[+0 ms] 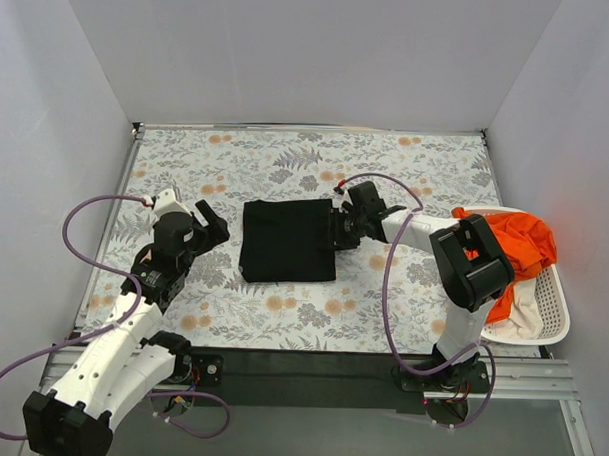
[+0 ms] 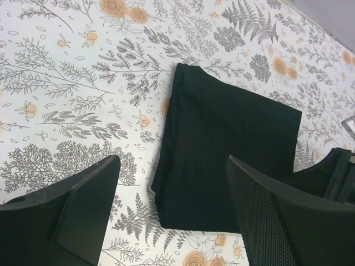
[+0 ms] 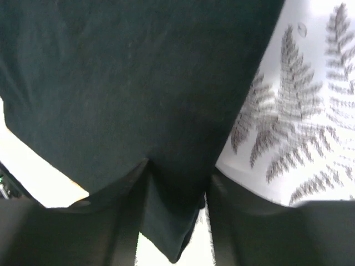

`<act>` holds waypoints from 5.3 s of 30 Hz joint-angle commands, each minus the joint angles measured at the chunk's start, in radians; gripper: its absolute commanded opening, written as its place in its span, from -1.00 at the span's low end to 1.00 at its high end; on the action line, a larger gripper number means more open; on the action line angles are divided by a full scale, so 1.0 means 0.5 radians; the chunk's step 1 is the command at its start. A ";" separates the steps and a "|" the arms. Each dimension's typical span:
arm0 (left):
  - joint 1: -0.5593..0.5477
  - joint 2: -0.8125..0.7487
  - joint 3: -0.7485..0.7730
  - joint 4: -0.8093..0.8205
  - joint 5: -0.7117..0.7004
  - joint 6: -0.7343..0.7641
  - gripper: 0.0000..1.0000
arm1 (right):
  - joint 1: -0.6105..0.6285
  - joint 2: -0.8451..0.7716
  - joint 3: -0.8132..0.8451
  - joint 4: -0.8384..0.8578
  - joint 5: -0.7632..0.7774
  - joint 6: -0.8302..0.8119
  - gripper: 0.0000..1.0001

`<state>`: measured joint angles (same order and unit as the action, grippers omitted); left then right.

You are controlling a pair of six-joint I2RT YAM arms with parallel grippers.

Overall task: Fold and stack the t-shirts
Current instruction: Neatly place the folded tshirt to the corner

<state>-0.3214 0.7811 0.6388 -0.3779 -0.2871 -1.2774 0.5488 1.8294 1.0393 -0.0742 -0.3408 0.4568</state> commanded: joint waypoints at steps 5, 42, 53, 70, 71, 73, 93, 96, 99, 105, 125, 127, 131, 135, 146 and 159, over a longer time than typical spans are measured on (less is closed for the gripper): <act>0.011 -0.105 -0.026 0.029 -0.027 0.060 0.41 | -0.020 0.277 0.216 -0.155 0.157 -0.186 -0.70; 0.011 -0.062 -0.023 0.069 0.010 0.094 0.39 | -0.536 0.191 0.796 -0.468 0.577 -0.702 0.03; 0.011 -0.059 -0.026 0.065 0.000 0.094 0.39 | -0.297 0.547 0.983 -0.490 1.018 -0.742 0.06; 0.011 -0.016 -0.026 0.053 0.000 0.088 0.38 | -0.496 0.796 1.314 -0.671 1.989 -1.404 -0.97; 0.011 -0.016 -0.029 0.053 0.000 0.088 0.38 | -0.514 0.799 1.339 -0.665 1.983 -1.429 -0.97; 0.011 -0.007 -0.029 0.053 0.000 0.088 0.38 | -0.551 0.826 1.363 -0.637 1.983 -1.499 -0.97; 0.011 0.036 -0.035 0.050 -0.003 0.094 0.38 | -0.717 1.075 1.710 -0.612 2.065 -1.493 -0.97; 0.011 0.027 -0.038 0.056 -0.009 0.094 0.38 | -0.729 1.094 1.732 -0.612 2.078 -1.490 -0.97; 0.014 0.033 -0.035 0.059 -0.018 0.094 0.38 | -0.732 1.078 1.713 -0.628 2.047 -1.445 -0.80; 0.011 0.000 -0.038 0.075 -0.036 0.106 0.48 | -0.696 0.855 1.597 -0.637 1.986 -1.362 -0.12; 0.011 -0.691 -0.167 0.188 0.053 0.312 0.54 | -0.643 -1.213 0.717 -0.941 1.366 -0.672 0.76; 0.011 -0.767 -0.173 0.179 0.016 0.300 0.54 | -0.643 -1.497 0.536 -0.938 1.363 -0.653 0.82; 0.011 -0.927 -0.185 0.176 -0.033 0.275 0.61 | -0.643 -1.955 0.263 -0.929 1.378 -0.601 0.95; 0.011 -1.102 -0.207 0.164 -0.101 0.251 0.71 | -0.646 -2.415 0.008 -0.858 1.406 -0.595 0.97; 0.011 -1.553 -0.329 0.209 -0.193 0.220 0.75 | -0.643 -3.017 -0.682 -0.545 1.476 -0.693 0.97; 0.020 -1.526 -0.449 0.366 -0.279 0.266 0.78 | -0.646 -3.297 -0.983 -0.263 1.323 -0.751 0.96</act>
<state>-0.3214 -0.0010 0.4076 -0.2237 -0.4065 -1.1652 0.2291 0.2039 0.5602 -0.3058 0.3408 0.0982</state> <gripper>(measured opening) 0.887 0.983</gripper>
